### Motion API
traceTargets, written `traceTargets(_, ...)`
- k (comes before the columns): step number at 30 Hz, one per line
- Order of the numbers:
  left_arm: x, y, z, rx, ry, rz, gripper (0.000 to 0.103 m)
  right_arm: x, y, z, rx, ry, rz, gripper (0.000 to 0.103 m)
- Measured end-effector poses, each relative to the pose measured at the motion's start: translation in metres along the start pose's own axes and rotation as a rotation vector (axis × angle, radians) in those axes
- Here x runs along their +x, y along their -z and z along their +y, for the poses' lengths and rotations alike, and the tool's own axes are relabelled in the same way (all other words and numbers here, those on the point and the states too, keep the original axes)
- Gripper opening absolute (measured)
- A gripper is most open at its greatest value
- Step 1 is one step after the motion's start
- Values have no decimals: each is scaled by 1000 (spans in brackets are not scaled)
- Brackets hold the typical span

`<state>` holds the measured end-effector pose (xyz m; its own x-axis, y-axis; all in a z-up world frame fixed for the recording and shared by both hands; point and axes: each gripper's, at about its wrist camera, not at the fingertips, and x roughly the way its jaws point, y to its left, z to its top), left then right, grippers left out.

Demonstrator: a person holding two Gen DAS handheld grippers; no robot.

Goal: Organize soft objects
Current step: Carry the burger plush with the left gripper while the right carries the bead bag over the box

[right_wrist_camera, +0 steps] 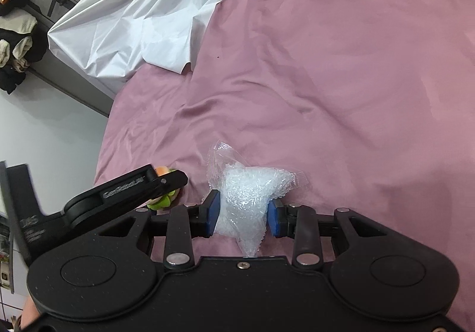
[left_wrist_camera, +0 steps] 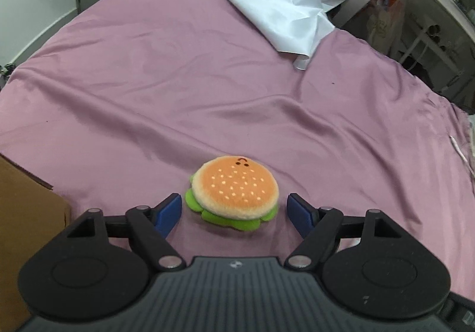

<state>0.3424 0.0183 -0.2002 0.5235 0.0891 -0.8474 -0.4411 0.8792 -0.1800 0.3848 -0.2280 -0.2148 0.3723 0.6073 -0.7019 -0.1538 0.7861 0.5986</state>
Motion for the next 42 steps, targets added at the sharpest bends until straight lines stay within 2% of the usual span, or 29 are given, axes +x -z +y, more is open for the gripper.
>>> traceTargets(3, -3, 1, 1, -22, -14, -19, 56, -5, 1, 0, -11, 18, -10, 33)
traceTargets(7, -12, 2, 5, -39, 10, -24, 52, -12, 4, 0, -18, 30, -20, 33)
traceTargets(33, -120, 23, 35, -26, 133, -182, 52, -57, 31, 53, -109, -12, -107, 33)
traceTargets(42, -146, 29, 50, -28, 157, -220, 52, -68, 41, 79, -154, -72, -143, 33)
